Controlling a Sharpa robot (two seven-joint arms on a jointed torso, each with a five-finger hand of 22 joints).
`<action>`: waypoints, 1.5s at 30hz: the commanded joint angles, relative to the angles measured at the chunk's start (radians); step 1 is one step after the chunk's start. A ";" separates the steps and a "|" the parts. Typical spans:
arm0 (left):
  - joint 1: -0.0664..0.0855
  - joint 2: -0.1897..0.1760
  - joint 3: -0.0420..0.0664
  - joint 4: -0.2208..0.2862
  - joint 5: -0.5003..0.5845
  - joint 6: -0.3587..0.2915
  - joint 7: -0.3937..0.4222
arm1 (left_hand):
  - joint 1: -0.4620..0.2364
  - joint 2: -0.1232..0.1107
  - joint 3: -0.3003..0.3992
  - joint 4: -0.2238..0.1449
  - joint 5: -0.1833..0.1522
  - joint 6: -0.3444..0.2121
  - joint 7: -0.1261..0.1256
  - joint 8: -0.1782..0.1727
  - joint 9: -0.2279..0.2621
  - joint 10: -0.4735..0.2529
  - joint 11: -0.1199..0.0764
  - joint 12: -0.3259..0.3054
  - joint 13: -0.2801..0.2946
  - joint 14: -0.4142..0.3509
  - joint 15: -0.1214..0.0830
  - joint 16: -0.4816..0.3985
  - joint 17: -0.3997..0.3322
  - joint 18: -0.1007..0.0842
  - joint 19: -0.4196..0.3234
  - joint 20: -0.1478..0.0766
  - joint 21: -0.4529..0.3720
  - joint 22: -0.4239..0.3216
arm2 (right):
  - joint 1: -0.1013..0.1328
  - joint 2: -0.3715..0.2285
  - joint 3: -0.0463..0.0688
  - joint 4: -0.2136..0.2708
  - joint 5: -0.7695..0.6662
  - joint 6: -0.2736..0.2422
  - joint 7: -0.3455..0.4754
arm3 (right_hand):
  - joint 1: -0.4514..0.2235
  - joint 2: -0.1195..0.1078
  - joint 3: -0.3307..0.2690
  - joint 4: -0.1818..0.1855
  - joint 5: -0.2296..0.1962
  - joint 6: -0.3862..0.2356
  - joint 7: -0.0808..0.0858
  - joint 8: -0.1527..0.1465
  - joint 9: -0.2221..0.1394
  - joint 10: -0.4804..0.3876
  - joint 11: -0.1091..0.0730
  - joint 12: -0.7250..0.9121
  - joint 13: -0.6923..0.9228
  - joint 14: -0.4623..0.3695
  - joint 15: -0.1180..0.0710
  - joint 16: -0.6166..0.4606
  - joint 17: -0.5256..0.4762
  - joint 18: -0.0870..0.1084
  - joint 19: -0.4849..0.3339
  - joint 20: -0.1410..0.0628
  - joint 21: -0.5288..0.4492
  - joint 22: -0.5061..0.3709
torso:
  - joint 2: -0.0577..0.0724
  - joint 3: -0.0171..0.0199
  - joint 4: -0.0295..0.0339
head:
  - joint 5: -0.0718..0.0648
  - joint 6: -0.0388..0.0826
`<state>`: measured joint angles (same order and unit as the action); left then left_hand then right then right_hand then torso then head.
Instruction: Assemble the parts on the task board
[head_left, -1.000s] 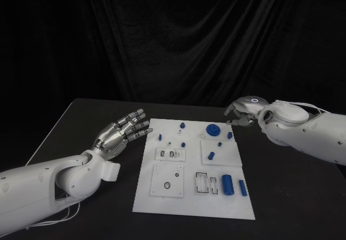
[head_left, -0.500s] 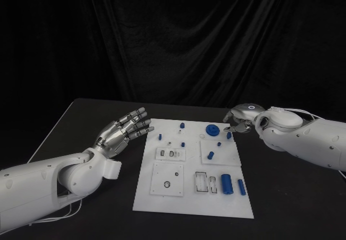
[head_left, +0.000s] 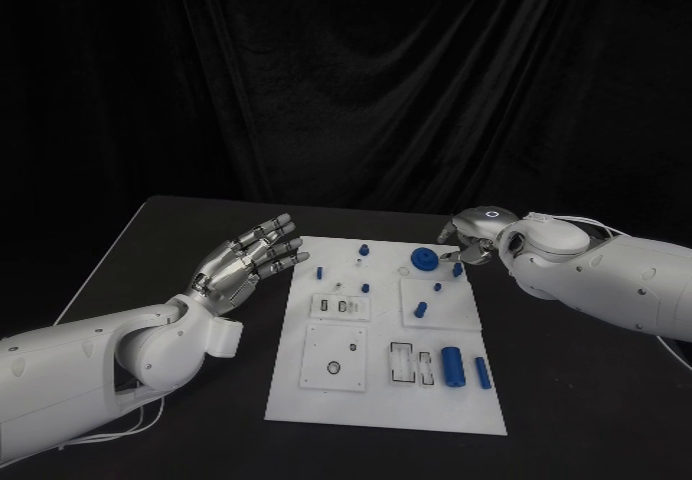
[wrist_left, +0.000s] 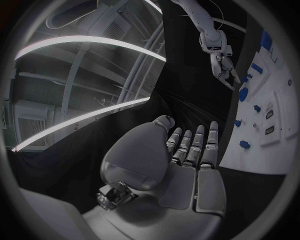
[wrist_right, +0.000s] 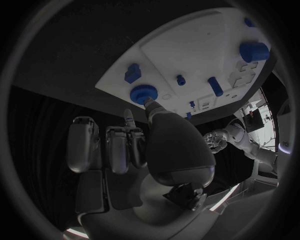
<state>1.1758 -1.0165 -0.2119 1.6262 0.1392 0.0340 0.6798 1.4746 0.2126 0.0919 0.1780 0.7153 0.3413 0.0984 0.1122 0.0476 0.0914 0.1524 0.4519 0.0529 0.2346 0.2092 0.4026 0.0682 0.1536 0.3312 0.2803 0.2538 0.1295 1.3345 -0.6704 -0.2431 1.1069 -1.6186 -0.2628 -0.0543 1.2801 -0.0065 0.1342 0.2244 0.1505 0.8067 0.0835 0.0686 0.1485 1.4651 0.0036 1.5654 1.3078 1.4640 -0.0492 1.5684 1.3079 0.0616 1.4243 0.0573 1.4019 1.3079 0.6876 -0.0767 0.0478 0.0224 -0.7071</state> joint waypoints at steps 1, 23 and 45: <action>-0.001 0.003 0.001 0.001 -0.002 0.018 0.052 | -0.010 0.002 0.008 -0.001 -0.006 0.000 0.004 0.004 0.001 -0.007 0.003 0.002 0.000 0.001 0.009 0.004 0.001 -0.013 -0.001 0.006 0.005 0.002 | -0.006 0.010 0.000 -0.014 -0.002 0.005 -0.010 | 0.001 0.002 0.000 -0.008 0.004 -0.008 0.001 -0.003 -0.001 0.106 -0.004 0.005 0.263 0.107 -0.005 0.002 0.263 -0.010 0.004 0.000 0.003 0.114 | 0.001 -0.0001 0.0004 | -0.001 -0.002; -0.001 0.013 0.001 -0.007 -0.002 0.024 0.044 | -0.012 0.000 0.013 -0.002 -0.006 -0.001 0.004 0.003 0.001 -0.008 0.004 0.001 0.000 0.000 0.010 0.003 0.001 -0.014 0.000 0.006 0.006 0.002 | -0.024 0.089 0.001 -0.090 0.004 0.010 0.000 | -0.003 0.005 -0.001 -0.010 -0.002 -0.020 0.004 -0.003 -0.004 0.100 0.000 0.003 0.257 0.104 -0.001 -0.001 0.257 -0.005 -0.012 0.004 -0.013 0.104 | 0.000 0.0003 -0.0002 | -0.004 -0.016; -0.004 0.021 0.001 -0.015 -0.002 0.033 0.037 | -0.013 -0.001 0.014 -0.003 -0.007 -0.001 0.004 0.003 0.001 -0.008 0.004 0.001 0.000 -0.001 0.011 0.003 0.001 -0.015 0.000 0.005 0.007 0.002 | -0.047 0.121 0.002 -0.125 0.004 0.048 0.005 | 0.009 0.008 0.004 -0.028 0.011 0.003 0.007 0.008 0.002 0.096 0.003 0.002 0.254 0.099 0.002 -0.006 0.249 -0.003 -0.020 0.008 -0.020 0.102 | -0.001 0.0008 -0.0006 | -0.002 -0.025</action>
<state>1.1733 -0.9974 -0.2119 1.6097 0.1391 0.0505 0.6798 1.4705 0.2085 0.1013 0.1738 0.7115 0.3413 0.0983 0.1122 0.0474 0.0879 0.1559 0.4519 0.0529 0.2344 0.2164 0.4025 0.0682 0.1539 0.3312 0.2803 0.2536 0.1302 1.2935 -0.5502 -0.2397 0.9844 -1.6122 -0.2372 -0.0485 1.2844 -0.0022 0.1406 0.2006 0.1589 0.8045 0.0884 0.0735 0.1503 1.4650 0.0036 1.5654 1.3074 1.4640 -0.0491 1.5683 1.3075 0.0621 1.4098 0.0645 1.3863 1.3075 0.6869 -0.0760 0.0475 0.0202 -0.7319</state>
